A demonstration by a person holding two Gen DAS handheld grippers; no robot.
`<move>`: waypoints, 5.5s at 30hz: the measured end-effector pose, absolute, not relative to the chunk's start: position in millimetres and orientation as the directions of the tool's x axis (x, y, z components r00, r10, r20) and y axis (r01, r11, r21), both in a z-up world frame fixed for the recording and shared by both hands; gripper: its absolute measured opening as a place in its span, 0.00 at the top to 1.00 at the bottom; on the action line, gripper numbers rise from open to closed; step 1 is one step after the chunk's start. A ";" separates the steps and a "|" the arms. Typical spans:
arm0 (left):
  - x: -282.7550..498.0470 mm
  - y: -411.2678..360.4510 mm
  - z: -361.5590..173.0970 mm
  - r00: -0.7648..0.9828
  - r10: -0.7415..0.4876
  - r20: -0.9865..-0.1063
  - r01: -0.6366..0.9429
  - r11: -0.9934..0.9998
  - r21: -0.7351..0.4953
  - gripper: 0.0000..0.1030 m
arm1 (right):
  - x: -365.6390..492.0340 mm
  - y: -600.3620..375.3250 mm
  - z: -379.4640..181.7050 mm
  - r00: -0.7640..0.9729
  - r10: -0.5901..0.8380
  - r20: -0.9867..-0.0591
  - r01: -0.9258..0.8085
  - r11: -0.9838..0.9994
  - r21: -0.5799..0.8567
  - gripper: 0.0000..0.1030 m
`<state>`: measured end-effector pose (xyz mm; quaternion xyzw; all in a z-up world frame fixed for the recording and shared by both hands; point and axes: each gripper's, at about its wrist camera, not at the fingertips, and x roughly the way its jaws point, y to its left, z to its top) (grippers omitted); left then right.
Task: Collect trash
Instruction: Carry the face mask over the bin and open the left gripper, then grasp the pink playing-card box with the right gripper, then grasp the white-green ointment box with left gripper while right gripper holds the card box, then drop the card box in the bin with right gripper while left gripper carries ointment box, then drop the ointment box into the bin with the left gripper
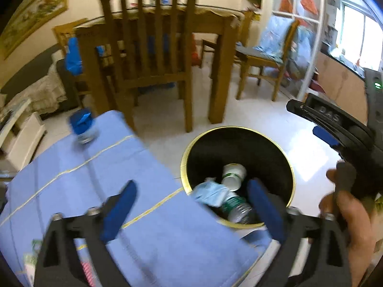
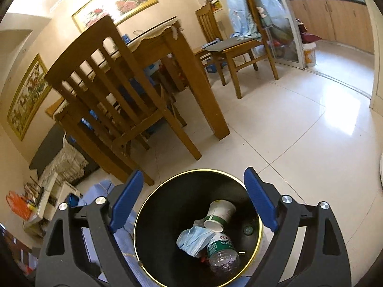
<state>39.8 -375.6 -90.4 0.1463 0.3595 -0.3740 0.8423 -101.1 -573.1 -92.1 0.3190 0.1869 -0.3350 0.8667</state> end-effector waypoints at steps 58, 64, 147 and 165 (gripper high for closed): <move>61.2 -61.4 -158.6 0.543 -0.266 -0.796 0.482 0.875 0.036 0.07 | 63.9 -251.4 -151.6 0.509 0.256 -0.822 -0.393 0.918 0.042 0.46; 68.2 -61.6 -168.0 0.550 -0.193 -0.812 0.471 0.875 0.112 0.07 | 60.3 -261.0 -135.9 0.550 0.278 -0.788 -0.360 0.930 0.077 0.46; 53.8 -415.4 -101.8 0.407 -0.508 -0.759 0.764 0.645 -0.022 0.57 | -81.1 -582.8 -126.5 0.584 -0.423 -0.693 0.762 0.579 0.289 0.10; 34.0 -477.9 -112.5 0.349 -0.537 -0.768 0.835 0.551 -0.006 0.28 | -175.9 -610.5 -100.2 0.604 -0.612 -0.510 0.784 0.341 0.520 0.06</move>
